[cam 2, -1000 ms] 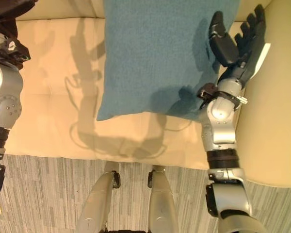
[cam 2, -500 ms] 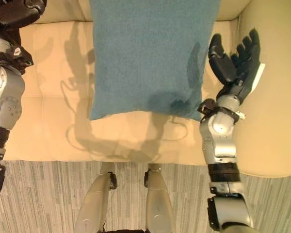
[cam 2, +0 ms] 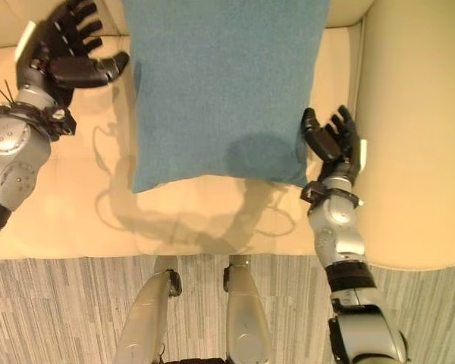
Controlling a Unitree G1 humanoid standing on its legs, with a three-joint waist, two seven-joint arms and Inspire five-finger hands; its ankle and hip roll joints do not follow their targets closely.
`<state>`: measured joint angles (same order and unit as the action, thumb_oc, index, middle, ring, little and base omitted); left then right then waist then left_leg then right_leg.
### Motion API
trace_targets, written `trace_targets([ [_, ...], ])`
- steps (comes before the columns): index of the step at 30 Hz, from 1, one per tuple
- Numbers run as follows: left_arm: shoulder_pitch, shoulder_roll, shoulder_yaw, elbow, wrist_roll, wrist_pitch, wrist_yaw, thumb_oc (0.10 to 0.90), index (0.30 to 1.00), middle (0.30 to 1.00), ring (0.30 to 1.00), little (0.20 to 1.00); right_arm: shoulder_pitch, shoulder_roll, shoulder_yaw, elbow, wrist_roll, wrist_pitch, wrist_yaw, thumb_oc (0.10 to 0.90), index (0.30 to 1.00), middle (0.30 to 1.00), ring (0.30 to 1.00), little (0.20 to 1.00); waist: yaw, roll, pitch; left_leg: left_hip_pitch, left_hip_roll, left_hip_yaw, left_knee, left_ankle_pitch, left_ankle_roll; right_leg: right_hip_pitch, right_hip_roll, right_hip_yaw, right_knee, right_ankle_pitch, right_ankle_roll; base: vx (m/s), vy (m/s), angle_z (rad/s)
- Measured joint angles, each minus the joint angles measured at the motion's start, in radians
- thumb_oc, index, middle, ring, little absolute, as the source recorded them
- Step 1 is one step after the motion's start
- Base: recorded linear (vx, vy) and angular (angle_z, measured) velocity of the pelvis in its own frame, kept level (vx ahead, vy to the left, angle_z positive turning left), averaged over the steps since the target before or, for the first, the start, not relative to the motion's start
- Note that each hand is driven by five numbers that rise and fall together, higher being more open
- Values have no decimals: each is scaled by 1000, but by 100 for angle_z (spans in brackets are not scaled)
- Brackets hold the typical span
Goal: Pick up all the scattered cushions and arrange them neatly on the sofa.
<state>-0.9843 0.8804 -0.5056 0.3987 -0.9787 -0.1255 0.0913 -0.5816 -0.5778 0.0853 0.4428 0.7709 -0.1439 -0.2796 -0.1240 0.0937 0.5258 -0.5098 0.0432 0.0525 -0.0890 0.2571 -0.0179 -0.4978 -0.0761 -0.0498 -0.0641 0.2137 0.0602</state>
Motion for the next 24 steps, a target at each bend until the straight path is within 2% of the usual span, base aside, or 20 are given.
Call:
trace_targets([
  [7, -1, 5, -42, -10, -41, 15, -56, 800, 900, 900, 900, 900, -19, -2, 70, 11, 108, 0, 85, 800, 900, 900, 900, 900, 1, 0, 0, 5, 3, 18, 0, -1, 0, -1, 2, 18, -8, 9, 0, 23, -5, -6],
  [11, -17, 11, -81, 0, 13, 29, -56, 800, 900, 900, 900, 900, -19, -20, 104, 13, 121, 2, 105, 800, 900, 900, 900, 900, 0, 1, -1, 13, 3, 19, 0, -1, 0, 7, 3, 18, -8, 10, 0, 5, -9, -1],
  [14, -65, -35, -84, 104, 139, 67, -57, 800, 900, 900, 900, 900, -25, -23, 108, 12, 125, 12, 132, 800, 900, 900, 900, 900, -3, 1, -1, 17, 3, 19, 0, -2, 0, 12, 3, 18, -9, 10, 0, 0, 0, 0],
  [20, -108, -174, -61, 234, 310, 89, -33, 800, 900, 900, 900, 900, -36, -34, 145, 10, 123, 20, 145, 800, 900, 900, 900, 900, -2, 2, -1, 26, 3, 19, 0, -2, -1, 18, 3, 21, -10, 10, 0, 0, 0, 0],
  [21, -118, -202, -53, 266, 348, 90, -32, 800, 900, 900, 900, 900, -38, -38, 150, 10, 123, 22, 147, 400, 300, 300, 300, 300, -1, 2, -1, 26, 3, 20, 0, -3, -1, 18, 3, 22, -10, 10, 0, 0, 0, 0],
  [22, -122, -242, -21, 303, 392, 90, -31, 740, 811, 811, 811, 811, -40, -40, 157, 10, 120, 23, 148, 400, 300, 300, 300, 300, -1, 2, -2, 27, 3, 20, 0, -3, -1, 19, 3, 22, -10, 10, 0, 0, 0, 0],
  [24, -125, -287, 12, 340, 405, 89, -25, 400, 300, 300, 300, 300, -51, -43, 171, 10, 110, 28, 149, 400, 300, 300, 300, 300, -1, 2, -2, 27, 3, 20, 0, -3, -1, 18, 3, 23, -10, 10, 0, 0, 0, 0],
])
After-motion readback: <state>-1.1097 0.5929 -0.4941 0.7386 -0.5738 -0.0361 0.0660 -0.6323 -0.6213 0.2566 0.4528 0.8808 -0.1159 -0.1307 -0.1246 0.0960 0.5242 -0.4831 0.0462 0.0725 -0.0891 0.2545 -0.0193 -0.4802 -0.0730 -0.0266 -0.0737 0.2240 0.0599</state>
